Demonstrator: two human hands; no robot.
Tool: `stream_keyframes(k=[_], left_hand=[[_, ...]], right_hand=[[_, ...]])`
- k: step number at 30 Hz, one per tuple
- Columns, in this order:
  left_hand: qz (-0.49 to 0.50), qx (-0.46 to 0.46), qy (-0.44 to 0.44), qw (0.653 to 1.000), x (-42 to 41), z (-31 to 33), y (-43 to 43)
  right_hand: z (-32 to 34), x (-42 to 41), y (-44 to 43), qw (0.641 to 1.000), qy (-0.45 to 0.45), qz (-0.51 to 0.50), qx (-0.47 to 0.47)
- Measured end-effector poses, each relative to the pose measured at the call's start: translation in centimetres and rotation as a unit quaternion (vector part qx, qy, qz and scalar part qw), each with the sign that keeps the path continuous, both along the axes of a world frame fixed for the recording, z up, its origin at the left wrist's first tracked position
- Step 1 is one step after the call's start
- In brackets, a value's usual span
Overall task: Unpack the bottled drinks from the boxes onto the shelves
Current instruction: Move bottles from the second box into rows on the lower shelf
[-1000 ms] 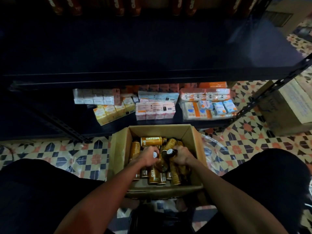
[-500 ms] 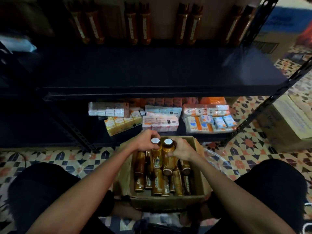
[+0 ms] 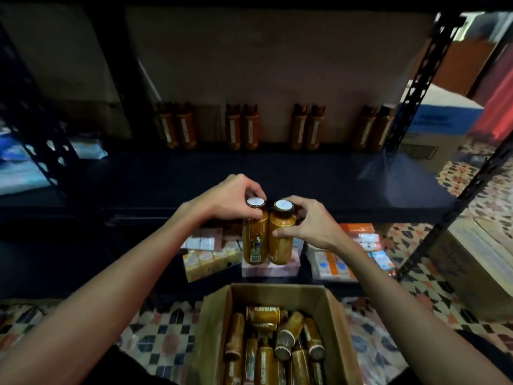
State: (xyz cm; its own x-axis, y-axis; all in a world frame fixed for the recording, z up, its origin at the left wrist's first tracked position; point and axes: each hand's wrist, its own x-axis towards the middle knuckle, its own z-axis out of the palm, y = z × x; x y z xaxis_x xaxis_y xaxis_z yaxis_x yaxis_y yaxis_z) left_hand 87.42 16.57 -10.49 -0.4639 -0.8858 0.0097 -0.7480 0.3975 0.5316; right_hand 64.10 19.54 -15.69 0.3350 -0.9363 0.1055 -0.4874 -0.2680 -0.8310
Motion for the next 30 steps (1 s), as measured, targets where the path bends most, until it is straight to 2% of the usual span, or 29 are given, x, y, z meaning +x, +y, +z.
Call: stream_keyframes(k=[6, 11, 22, 26, 28, 30], left_hand=[[0.026, -0.103, 0.038, 0.994, 0.5, 5.3, -1.9], [0.058, -0.145, 0.024, 0.987, 0.5, 6.4, -3.8], [0.154, -0.135, 0.049, 0.978, -0.2, 5.5, -6.7], [0.158, -0.113, 0.044, 0.980, -0.1, 5.6, -6.9], [0.158, -0.113, 0.017, 0.981, 0.1, 6.0, -6.9], [0.160, -0.119, 0.031, 0.979, 0.5, 6.6, -6.9]], right_hand=[[5.8, 0.6, -2.7, 0.994, -0.053, -0.045, -0.086], [7.3, 1.8, -5.0, 0.990, -0.067, -0.080, -0.096], [5.7, 4.4, -9.0, 0.985, -0.112, -0.113, -0.072], [5.3, 4.1, -9.6, 0.991, -0.082, -0.089, -0.060], [5.7, 3.8, -9.7, 0.990, -0.077, -0.095, -0.077], [6.7, 3.7, -9.7, 0.983, -0.096, -0.107, -0.115]])
